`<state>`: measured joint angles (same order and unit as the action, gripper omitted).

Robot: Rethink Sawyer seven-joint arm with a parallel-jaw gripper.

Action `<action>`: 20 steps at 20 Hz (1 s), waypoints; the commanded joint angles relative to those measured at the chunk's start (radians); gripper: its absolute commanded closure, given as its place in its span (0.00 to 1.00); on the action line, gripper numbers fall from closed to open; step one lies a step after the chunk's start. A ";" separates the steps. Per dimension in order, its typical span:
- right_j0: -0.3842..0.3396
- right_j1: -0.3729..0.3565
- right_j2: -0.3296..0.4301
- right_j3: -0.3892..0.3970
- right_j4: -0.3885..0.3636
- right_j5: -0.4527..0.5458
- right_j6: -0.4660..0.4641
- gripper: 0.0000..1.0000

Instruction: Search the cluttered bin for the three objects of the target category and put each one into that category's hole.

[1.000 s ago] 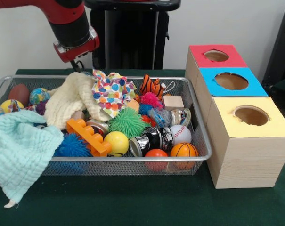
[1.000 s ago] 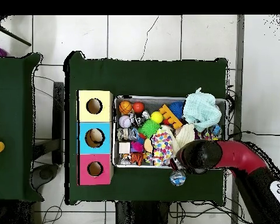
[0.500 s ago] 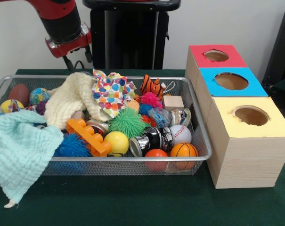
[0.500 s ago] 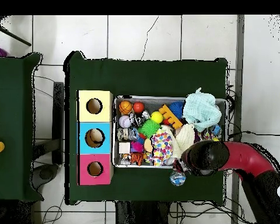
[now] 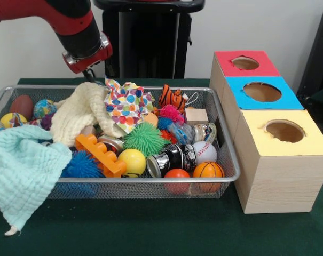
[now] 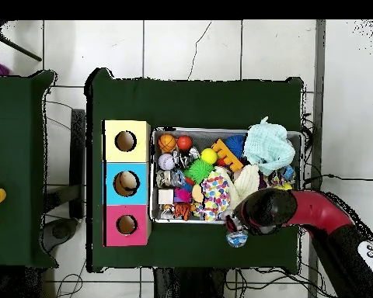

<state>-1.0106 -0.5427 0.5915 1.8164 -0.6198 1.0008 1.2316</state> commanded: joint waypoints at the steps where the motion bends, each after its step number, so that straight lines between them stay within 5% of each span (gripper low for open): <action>1: -0.001 0.049 -0.043 -0.057 -0.079 -0.056 -0.052 0.00; 7: 0.062 -0.030 -0.112 -0.112 -0.095 -0.025 0.079 0.00; 20: 0.111 0.062 -0.160 -0.219 -0.043 -0.049 0.078 0.00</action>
<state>-0.9138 -0.5471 0.4807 1.7358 -0.6366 1.0006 1.2316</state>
